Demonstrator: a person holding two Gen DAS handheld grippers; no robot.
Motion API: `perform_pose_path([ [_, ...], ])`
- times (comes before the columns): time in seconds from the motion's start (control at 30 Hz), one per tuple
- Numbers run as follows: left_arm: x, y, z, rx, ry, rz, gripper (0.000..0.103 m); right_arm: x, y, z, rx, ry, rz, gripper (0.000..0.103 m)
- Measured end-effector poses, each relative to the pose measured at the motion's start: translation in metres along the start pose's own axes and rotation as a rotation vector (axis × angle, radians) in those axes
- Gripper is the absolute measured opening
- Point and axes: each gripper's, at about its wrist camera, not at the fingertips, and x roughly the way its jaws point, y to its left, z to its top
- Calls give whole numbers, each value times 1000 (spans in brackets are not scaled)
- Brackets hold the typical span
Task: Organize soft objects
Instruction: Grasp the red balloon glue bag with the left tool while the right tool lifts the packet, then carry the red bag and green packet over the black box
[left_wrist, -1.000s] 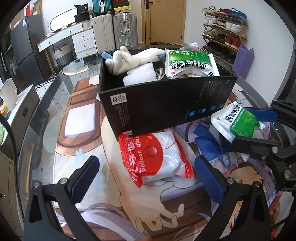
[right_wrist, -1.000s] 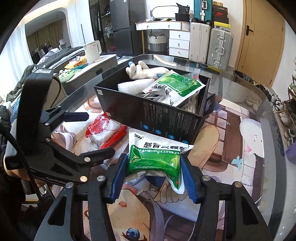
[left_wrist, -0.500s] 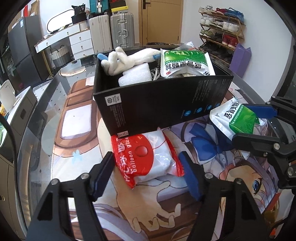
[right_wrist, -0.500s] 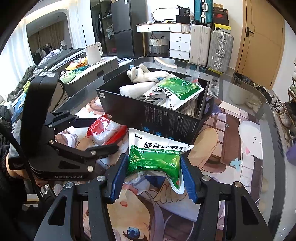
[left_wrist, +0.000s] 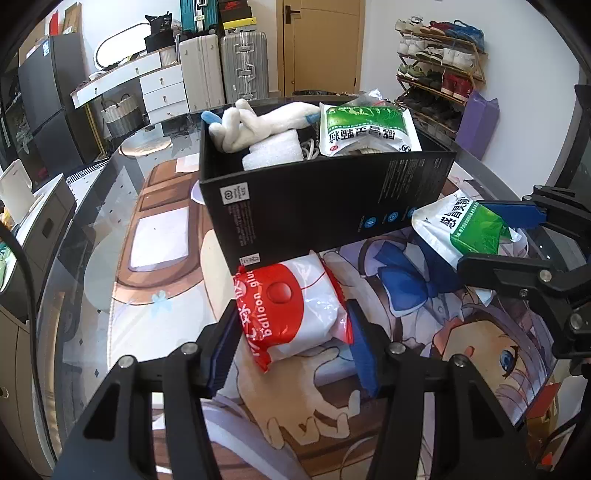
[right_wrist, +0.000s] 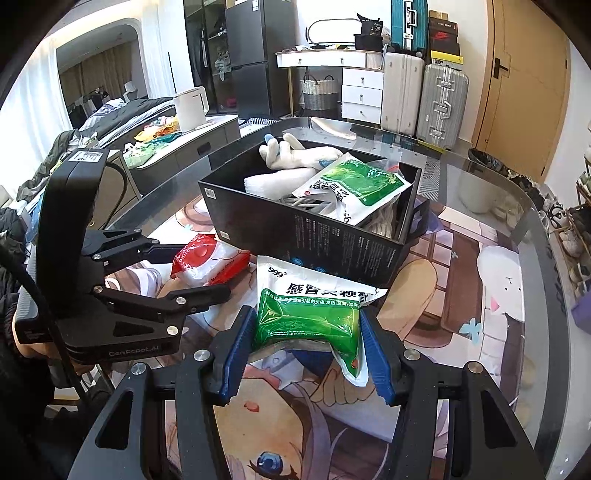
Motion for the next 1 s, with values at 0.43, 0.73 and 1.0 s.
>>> perform_pose_path([
  [0.43, -26, 4, 2, -20, -71, 3, 54, -16, 6, 4, -8, -55, 22, 56],
  [0.73, -47, 13, 9, -33, -130, 8, 54, -35, 7, 9, -2, -130, 28, 56],
  [1.0, -59, 20, 23, -39, -183, 6, 54, -47, 0, 15, 19, -185, 5, 56],
])
